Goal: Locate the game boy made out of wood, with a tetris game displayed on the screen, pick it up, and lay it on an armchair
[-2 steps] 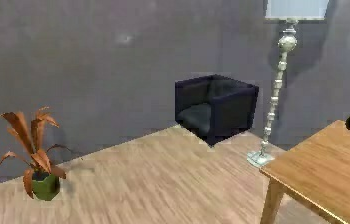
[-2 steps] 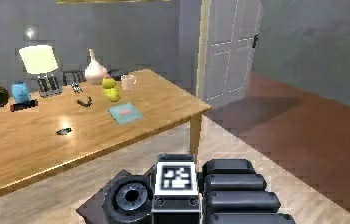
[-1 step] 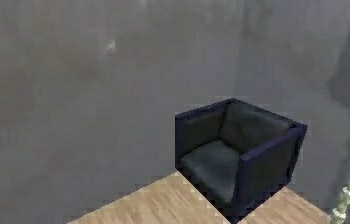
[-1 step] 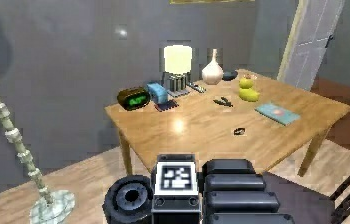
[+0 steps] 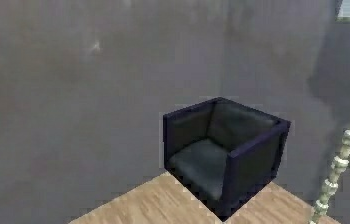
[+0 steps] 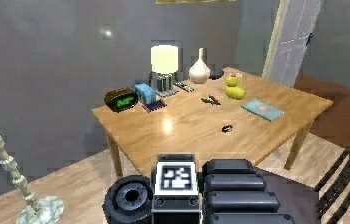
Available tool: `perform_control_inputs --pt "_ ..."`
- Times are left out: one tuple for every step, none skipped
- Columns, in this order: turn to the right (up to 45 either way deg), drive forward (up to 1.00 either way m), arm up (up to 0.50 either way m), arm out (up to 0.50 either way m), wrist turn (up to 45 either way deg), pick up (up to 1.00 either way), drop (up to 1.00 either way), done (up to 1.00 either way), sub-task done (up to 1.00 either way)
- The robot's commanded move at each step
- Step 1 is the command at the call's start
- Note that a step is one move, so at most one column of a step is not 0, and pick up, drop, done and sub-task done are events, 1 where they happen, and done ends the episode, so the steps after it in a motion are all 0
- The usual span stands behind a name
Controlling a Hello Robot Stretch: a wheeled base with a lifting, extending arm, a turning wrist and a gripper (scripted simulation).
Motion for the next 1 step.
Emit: perform_control_inputs --pt "0.0 0.15 0.00 0.00 0.0 0.00 0.00 0.00 0.00"
